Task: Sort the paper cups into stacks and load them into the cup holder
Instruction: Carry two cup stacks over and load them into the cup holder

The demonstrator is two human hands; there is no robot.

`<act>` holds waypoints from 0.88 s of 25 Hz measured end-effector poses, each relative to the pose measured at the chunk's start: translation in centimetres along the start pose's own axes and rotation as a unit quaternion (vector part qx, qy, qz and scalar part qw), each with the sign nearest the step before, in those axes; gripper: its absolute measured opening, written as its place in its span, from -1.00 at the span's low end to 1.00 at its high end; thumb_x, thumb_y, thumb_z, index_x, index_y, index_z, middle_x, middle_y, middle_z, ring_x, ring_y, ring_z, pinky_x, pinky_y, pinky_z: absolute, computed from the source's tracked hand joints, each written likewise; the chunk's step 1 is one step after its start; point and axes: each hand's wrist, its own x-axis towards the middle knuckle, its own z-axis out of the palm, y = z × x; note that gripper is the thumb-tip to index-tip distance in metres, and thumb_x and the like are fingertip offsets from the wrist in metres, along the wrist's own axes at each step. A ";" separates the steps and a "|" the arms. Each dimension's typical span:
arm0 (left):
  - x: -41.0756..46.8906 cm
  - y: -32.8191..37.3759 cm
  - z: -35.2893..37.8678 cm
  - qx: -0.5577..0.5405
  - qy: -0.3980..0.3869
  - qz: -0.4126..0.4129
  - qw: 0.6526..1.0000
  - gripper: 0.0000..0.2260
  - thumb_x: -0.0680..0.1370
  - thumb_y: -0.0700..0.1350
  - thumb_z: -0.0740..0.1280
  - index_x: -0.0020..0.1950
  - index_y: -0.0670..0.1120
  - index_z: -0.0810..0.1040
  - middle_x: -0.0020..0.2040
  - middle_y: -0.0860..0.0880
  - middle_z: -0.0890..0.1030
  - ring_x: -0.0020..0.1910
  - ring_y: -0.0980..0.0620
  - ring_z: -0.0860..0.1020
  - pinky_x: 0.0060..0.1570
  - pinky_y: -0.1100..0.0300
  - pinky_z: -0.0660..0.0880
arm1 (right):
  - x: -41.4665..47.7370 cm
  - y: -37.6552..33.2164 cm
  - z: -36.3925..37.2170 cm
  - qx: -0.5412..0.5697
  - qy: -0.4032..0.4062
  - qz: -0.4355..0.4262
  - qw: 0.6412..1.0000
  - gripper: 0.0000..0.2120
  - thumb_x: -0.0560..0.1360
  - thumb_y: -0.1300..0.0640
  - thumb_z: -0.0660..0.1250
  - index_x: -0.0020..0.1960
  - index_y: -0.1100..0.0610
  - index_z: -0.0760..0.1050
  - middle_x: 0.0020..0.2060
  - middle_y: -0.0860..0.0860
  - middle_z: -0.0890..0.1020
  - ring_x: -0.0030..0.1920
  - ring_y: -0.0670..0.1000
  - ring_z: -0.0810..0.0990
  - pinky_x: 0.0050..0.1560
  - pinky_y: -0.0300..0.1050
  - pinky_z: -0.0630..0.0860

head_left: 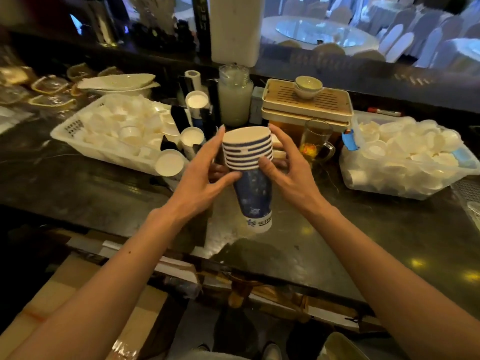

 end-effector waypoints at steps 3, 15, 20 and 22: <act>0.2 0.1 -4.7 0.018 0.028 -0.008 0.999 -0.34 0.59 -0.01 0.32 0.60 0.10 0.05 0.46 0.15 0.31 0.18 0.14 0.54 0.07 0.37 0.50 | 3.7 -2.1 2.7 0.033 -0.018 0.017 0.999 -0.48 0.63 0.06 0.25 0.54 0.05 0.20 0.35 -0.03 0.41 0.27 -0.16 0.50 0.09 -0.15 0.61; 9.1 -2.7 -13.0 0.034 0.006 -0.211 0.977 -0.73 0.63 0.12 0.21 -0.01 -0.03 0.57 -0.06 -0.14 0.60 -0.12 0.01 0.54 -0.15 0.21 0.47 | 13.7 -2.2 8.3 0.143 -0.019 0.256 0.956 -0.62 0.59 -0.14 0.27 0.07 0.18 0.61 -0.11 0.12 0.69 -0.23 0.02 0.73 -0.22 -0.20 0.60; 10.8 -5.4 -13.2 0.032 -0.021 -0.262 0.964 -0.96 0.62 -0.06 0.24 -0.03 0.03 0.44 -0.15 0.01 0.48 -0.13 0.03 0.45 -0.07 0.14 0.38 | 15.2 0.0 9.6 0.133 -0.035 0.324 0.936 -0.56 0.60 -0.18 0.23 -0.01 0.23 0.52 -0.36 0.06 0.48 -0.41 -0.06 0.39 -0.36 -0.22 0.33; 11.4 -6.1 -13.0 0.035 -0.029 -0.285 0.958 -0.93 0.64 -0.01 0.21 0.05 0.02 0.43 -0.08 -0.03 0.50 -0.11 0.03 0.46 0.05 0.05 0.40 | 15.7 0.7 9.9 0.102 -0.038 0.334 0.936 -0.56 0.61 -0.20 0.19 0.02 0.20 0.51 -0.36 0.04 0.46 -0.40 -0.06 0.36 -0.35 -0.21 0.33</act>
